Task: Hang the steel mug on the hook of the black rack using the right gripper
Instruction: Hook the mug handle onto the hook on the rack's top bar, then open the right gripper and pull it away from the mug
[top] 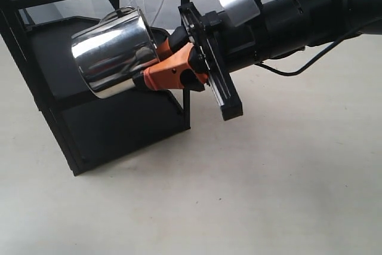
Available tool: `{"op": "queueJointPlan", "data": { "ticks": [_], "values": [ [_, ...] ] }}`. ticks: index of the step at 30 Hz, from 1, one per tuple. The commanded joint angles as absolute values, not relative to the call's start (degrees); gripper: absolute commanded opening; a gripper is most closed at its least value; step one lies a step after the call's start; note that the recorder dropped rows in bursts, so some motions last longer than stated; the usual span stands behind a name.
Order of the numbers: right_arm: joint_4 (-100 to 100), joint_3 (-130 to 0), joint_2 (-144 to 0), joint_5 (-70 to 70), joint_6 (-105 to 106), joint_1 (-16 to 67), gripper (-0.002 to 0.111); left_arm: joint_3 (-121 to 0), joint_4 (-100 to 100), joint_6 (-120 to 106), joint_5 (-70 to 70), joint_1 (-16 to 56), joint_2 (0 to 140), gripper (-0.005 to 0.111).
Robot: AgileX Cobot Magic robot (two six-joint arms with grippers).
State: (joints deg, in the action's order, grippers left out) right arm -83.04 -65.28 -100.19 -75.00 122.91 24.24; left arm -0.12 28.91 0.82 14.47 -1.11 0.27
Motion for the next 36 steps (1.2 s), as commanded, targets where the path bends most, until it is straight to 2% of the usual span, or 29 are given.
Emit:
{"op": "queueJointPlan", "data": {
  "ticks": [1,3,6,12,20,36],
  "values": [
    [-77.8,-64.1,-101.5,-70.0,119.8,23.3,0.013,0.0,29.2,1.0,14.0,-1.0,0.0,0.002],
    [-77.8,-64.1,-101.5,-70.0,119.7,23.3,0.026,0.0,29.2,1.0,14.0,-1.0,0.0,0.002],
    [-77.8,-64.1,-101.5,-70.0,118.4,23.3,0.036,0.0,29.2,1.0,14.0,-1.0,0.0,0.002],
    [-77.8,-64.1,-101.5,-70.0,117.9,23.3,0.037,0.0,29.2,1.0,14.0,-1.0,0.0,0.002],
    [-77.8,-64.1,-101.5,-70.0,117.0,23.3,0.05,0.0,29.2,1.0,14.0,-1.0,0.0,0.002],
    [-77.2,-64.1,-99.9,-70.0,116.7,23.3,0.05,0.0,29.2,1.0,14.0,-1.0,0.0,0.002]
  ]
}}
